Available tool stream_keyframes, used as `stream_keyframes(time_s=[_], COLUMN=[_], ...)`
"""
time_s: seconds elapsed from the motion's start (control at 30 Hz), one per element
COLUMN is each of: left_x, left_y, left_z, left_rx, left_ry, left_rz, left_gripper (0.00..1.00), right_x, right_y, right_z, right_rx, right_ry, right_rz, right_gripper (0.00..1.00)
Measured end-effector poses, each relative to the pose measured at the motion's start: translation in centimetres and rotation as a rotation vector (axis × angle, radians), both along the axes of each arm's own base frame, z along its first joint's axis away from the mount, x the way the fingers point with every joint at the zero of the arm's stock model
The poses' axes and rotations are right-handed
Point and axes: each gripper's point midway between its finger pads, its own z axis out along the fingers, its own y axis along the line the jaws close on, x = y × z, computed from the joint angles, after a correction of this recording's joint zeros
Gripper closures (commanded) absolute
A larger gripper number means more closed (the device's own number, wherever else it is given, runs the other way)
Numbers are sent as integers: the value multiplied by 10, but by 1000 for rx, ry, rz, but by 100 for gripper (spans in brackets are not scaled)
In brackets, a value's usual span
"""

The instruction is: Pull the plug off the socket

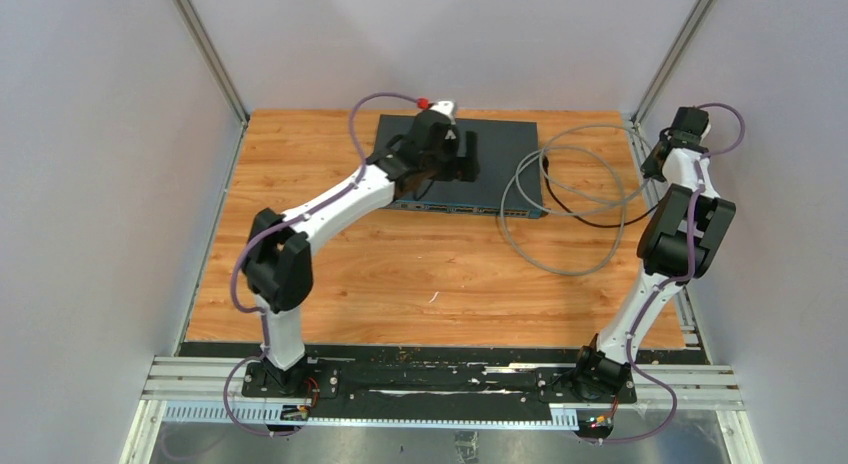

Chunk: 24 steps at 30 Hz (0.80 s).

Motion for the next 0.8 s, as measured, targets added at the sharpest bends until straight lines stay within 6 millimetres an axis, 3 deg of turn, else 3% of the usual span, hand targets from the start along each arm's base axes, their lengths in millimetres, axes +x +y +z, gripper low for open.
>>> stream_keyframes(time_s=[0.07,0.1,0.27,0.37,0.5,0.6,0.63,0.73,0.8], left_x=[-1,1,9,12,13,11,10,5,1], left_y=[41,70,176,203,217,219,219,219,220], left_z=[-12,-21,-47,-54,-60,-64,-67,-75,-82], left_rx=[17,23,44,47,46,55,58,71,80], left_ry=[30,48,113,131,148,155,159,172,184], left_rz=[61,110,314,365,374,362,355,336,327], left_gripper=[0,0,0,0,0,0,0,0,0], right_x=[-1,-2,-12,-22,-44,-63,-69,-95,-121], right_y=[-1,-2,6,18,52,124,162,288,350], right_z=[7,11,40,63,91,101,100,72,40], right_rx=[-11,-17,-22,-15,-49,-99,-124,-159,-183], right_ry=[-4,-9,-57,-95,-125,-125,-126,-92,-21], right_rz=[12,20,32,63,164,364,465,827,1037], right_gripper=[51,42,20,16,18,20,20,21,22])
